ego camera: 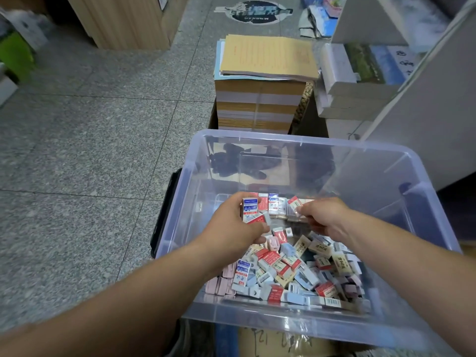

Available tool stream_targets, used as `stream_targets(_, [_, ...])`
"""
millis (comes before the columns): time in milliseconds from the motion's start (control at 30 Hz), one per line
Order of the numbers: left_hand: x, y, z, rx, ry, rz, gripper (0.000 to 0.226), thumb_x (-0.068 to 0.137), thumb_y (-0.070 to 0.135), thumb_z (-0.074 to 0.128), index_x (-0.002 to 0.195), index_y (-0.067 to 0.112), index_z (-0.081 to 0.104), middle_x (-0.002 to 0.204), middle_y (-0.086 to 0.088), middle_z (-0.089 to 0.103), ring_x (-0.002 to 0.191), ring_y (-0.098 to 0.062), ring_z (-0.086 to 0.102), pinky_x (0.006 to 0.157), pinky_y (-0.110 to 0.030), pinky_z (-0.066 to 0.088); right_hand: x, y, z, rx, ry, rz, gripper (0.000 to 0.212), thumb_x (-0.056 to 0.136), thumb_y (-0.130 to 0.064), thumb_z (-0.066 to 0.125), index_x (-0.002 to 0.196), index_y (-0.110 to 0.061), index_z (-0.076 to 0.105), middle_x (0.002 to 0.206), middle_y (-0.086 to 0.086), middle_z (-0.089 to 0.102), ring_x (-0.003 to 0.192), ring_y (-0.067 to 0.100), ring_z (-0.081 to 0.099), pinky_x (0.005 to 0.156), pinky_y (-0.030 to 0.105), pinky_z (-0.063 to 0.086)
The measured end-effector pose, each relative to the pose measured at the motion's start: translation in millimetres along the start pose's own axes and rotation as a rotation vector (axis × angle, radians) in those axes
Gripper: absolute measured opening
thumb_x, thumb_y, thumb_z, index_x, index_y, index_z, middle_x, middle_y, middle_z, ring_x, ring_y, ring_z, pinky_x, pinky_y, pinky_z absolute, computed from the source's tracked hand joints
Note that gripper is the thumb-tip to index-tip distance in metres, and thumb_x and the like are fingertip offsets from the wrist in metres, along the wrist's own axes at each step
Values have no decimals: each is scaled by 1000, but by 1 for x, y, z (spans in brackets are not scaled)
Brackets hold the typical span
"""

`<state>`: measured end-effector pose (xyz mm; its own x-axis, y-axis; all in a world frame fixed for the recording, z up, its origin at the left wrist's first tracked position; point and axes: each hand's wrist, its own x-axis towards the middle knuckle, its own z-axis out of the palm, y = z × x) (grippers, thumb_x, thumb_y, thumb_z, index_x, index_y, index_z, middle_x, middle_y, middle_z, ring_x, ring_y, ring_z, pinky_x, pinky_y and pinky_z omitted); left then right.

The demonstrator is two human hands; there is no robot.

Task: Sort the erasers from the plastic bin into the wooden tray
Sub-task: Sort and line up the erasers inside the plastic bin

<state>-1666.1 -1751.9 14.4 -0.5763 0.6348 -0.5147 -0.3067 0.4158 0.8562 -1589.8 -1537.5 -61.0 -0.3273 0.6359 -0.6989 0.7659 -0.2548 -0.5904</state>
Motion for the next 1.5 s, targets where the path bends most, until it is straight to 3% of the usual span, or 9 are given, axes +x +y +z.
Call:
stream_targets(467, [2,-1,0,133,62,90,23,90,17,76,105,29,63,96,11,76,82,-14,75,82,-42,63,23,-1,26,-511,89,-190,31,92,-37,71,90,-5,68,83,15,71,73,29,68,63,34,54])
stream_targets(533, [2,-2,1,161,75,124,19,91,23,75,104,31,64,92,16,75,78,-10,74,79,-39,63,2,-8,21,-396,-33,-255,25,96,-27,64,93,-3,68,86,20,72,69,27,65,65,36,52])
stream_targets(667, [4,-4,1,199,115,151,14,91,29,75,100,32,64,86,14,74,73,-7,71,72,-38,61,-58,-24,8,149,-581,-193,34,104,-30,54,111,2,66,82,15,69,67,22,64,63,33,53])
stream_targets(767, [2,-2,1,262,104,148,13,93,38,71,102,33,63,86,13,72,71,-2,66,67,-31,54,-81,-22,-3,231,-739,-226,34,99,-20,60,120,6,63,92,16,68,73,20,64,70,32,52])
stream_targets(933, [-3,0,3,351,64,83,11,99,34,61,105,34,53,90,9,69,65,-3,62,57,-22,46,-67,-17,-15,222,-506,-234,20,97,-14,64,109,1,69,97,14,73,76,18,65,70,34,55])
stream_targets(1133, [1,-2,2,329,58,10,16,102,14,49,103,30,46,92,-4,67,64,-12,55,48,-26,45,-16,-14,-22,-209,-56,-245,3,92,1,66,94,-2,65,86,16,68,69,20,62,60,33,57])
stream_targets(1233, [4,-5,4,299,72,16,18,101,10,53,98,28,52,97,-1,68,75,-11,69,68,-45,59,4,-11,-9,-236,-13,-237,18,92,3,66,82,-12,66,81,9,65,66,18,62,45,24,51])
stream_targets(1400, [6,-6,3,256,101,64,22,98,9,60,94,31,60,97,-2,62,79,-14,74,74,-57,60,29,-7,7,-318,142,-284,22,85,-14,81,68,-19,69,74,3,71,83,28,72,83,44,60])
stream_targets(1500, [8,-8,1,280,96,76,17,96,12,65,98,29,64,95,-1,62,77,-16,75,74,-52,61,29,-3,10,-406,203,-337,20,87,-22,80,69,-15,74,77,6,74,78,25,70,76,36,56])
